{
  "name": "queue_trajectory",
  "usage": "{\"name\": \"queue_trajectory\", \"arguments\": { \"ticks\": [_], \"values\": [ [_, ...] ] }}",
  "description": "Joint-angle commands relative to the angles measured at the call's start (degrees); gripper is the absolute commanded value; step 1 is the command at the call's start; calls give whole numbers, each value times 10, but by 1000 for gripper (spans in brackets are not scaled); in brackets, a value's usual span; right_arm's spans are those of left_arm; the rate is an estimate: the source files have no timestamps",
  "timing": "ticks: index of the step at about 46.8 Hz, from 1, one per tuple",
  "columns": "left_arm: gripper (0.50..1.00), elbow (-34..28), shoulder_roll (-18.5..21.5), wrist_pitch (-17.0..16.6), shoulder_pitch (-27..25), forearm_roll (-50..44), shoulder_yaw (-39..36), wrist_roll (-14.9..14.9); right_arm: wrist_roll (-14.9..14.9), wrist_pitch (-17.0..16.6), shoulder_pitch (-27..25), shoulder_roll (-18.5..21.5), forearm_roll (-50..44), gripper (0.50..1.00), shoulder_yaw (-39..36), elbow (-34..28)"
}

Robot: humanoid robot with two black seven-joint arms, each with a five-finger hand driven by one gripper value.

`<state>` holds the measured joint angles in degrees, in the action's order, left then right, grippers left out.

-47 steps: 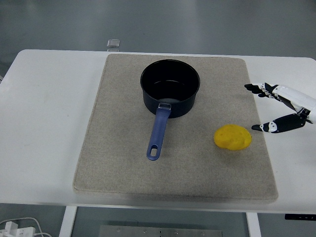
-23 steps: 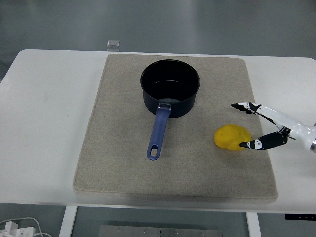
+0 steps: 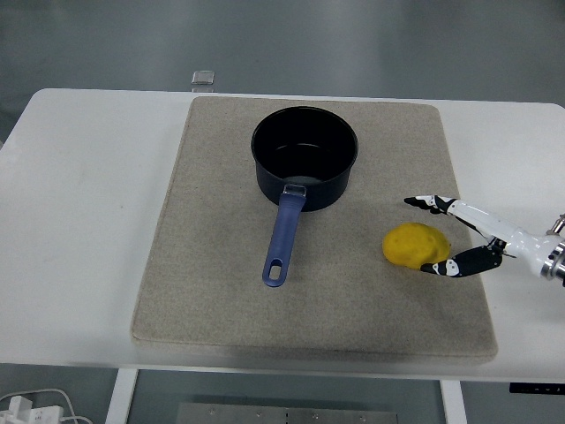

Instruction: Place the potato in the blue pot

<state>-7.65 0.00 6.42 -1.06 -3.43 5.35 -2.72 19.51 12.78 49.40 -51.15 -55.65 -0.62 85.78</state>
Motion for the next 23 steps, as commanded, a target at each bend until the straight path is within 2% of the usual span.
{"name": "queue_trajectory", "arguments": {
  "ticks": [1,10,23],
  "values": [
    [1000,0,0,0,0,0,0,0,0,0,-3,1,-12,732,0,-1],
    [1000,0,0,0,0,0,0,0,4,1,-9,17,-15,500,0,-15],
    [1000,0,0,0,0,0,0,0,6,0,-5,18,-19,500,0,-20]
  ]
}}
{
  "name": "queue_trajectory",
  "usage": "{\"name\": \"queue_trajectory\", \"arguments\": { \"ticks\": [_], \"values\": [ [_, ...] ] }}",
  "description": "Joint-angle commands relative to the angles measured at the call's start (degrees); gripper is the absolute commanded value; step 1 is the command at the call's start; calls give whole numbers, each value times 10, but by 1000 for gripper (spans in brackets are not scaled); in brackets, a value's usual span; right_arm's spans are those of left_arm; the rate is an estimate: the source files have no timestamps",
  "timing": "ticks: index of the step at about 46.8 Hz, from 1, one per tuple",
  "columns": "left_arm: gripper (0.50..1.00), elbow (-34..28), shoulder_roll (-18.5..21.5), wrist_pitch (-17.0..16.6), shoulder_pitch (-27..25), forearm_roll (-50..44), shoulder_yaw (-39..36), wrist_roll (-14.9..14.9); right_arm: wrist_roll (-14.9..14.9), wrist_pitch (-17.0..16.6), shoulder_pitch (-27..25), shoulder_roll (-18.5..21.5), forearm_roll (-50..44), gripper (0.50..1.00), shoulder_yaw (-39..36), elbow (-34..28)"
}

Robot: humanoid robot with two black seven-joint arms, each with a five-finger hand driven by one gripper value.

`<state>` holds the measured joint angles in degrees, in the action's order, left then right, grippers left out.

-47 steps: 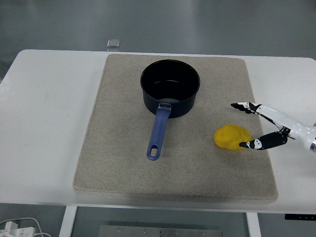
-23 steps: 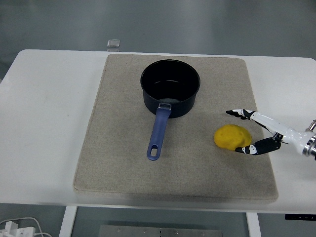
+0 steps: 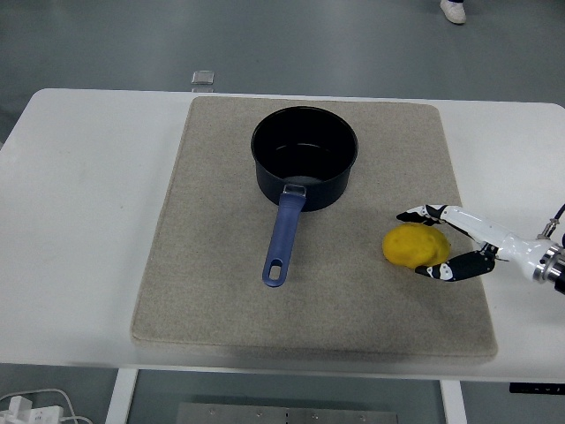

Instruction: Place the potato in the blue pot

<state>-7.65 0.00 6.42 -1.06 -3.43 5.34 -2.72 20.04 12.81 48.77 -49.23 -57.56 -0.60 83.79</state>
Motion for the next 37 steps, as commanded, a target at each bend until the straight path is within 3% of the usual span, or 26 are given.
{"name": "queue_trajectory", "arguments": {
  "ticks": [1,6,37],
  "values": [
    [1000,0,0,0,0,0,0,0,2,-2,0,-1,0,500,0,0],
    [1000,0,0,0,0,0,0,0,13,-2,-2,0,1,500,0,0],
    [1000,0,0,0,0,0,0,0,15,-1,4,-2,2,500,-5,1]
  ]
}}
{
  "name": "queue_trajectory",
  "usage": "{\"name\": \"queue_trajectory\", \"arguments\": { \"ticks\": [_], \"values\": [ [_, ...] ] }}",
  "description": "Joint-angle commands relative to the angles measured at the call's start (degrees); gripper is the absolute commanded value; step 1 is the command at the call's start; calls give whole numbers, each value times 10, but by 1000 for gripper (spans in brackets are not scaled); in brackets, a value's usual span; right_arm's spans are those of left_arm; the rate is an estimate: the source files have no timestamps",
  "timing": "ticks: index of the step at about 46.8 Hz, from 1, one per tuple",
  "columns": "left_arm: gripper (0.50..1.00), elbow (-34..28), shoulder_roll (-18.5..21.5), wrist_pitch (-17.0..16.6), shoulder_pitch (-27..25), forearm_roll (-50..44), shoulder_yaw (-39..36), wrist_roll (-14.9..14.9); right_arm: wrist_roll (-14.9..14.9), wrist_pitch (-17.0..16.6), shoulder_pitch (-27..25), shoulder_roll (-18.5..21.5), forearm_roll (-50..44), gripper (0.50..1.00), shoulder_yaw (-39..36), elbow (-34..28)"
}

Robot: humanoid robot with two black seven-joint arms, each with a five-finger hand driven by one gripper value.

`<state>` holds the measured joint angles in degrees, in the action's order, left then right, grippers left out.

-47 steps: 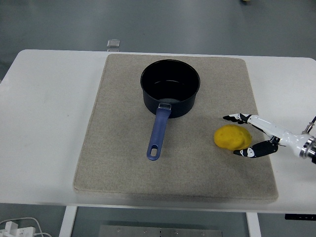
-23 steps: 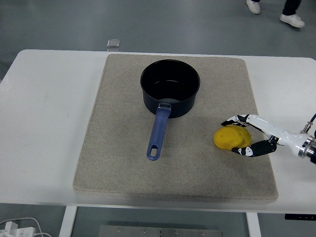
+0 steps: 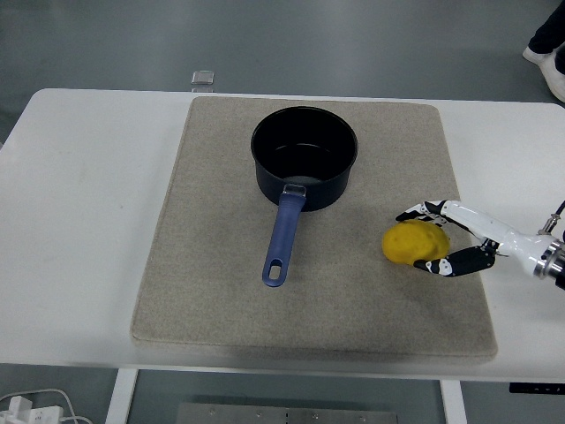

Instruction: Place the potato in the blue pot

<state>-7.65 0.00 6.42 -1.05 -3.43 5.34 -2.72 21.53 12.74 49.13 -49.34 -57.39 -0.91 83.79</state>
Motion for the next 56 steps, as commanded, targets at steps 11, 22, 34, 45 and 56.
{"name": "queue_trajectory", "arguments": {
  "ticks": [11,22,34,45,56],
  "values": [
    [1000,0,0,0,0,0,0,0,4,-7,25,-42,7,500,-23,3],
    [1000,0,0,0,0,0,0,0,9,-53,114,-104,51,500,-27,3],
    [1000,0,0,0,0,0,0,0,7,-94,179,-131,112,500,-39,2],
    [1000,0,0,0,0,0,0,0,0,-90,200,-96,114,500,-38,1],
    [1000,0,0,0,0,0,0,0,-36,-87,220,-12,126,500,-38,-23]
  ]
}}
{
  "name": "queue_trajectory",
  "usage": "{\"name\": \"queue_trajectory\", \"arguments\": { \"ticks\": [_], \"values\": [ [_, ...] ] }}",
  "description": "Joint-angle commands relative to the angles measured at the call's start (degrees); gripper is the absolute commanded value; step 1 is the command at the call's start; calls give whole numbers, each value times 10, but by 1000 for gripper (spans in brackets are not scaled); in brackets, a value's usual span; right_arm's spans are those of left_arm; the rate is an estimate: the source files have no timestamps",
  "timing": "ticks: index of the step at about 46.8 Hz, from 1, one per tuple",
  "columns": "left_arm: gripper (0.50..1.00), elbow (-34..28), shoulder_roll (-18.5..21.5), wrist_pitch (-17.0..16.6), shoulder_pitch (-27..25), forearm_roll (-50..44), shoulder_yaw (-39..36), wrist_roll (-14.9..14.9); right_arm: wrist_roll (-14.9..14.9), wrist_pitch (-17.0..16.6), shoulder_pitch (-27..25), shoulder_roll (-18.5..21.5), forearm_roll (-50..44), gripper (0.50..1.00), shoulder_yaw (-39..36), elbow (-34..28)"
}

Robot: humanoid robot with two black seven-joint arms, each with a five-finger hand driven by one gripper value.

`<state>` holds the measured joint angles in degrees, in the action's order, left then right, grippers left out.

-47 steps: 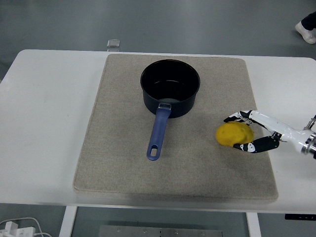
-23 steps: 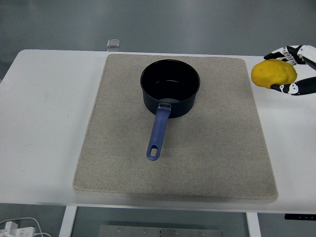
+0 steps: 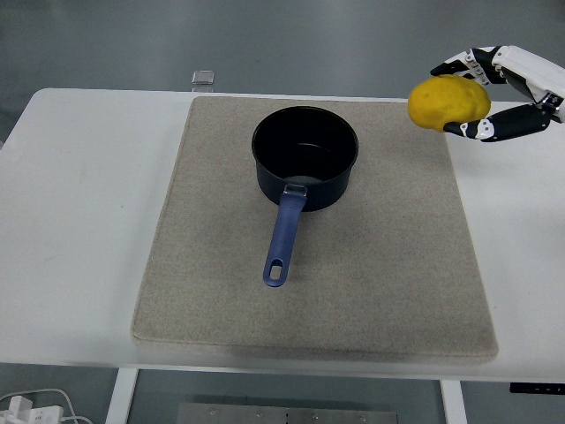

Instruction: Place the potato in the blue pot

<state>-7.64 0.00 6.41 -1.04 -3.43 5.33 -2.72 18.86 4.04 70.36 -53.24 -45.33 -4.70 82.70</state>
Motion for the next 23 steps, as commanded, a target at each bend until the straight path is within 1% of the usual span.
{"name": "queue_trajectory", "arguments": {
  "ticks": [1,6,12,18,23],
  "values": [
    [1000,0,0,0,0,0,0,0,-10,0,10,36,6,500,0,-17],
    [1000,0,0,0,0,0,0,0,-10,0,29,81,16,500,10,-46],
    [1000,0,0,0,0,0,0,0,-10,-1,50,116,32,500,14,-78],
    [1000,0,0,0,0,0,-1,0,-10,-1,71,158,35,500,40,-107],
    [1000,0,0,0,0,0,0,0,-10,1,73,184,35,500,50,-121]
  ]
}}
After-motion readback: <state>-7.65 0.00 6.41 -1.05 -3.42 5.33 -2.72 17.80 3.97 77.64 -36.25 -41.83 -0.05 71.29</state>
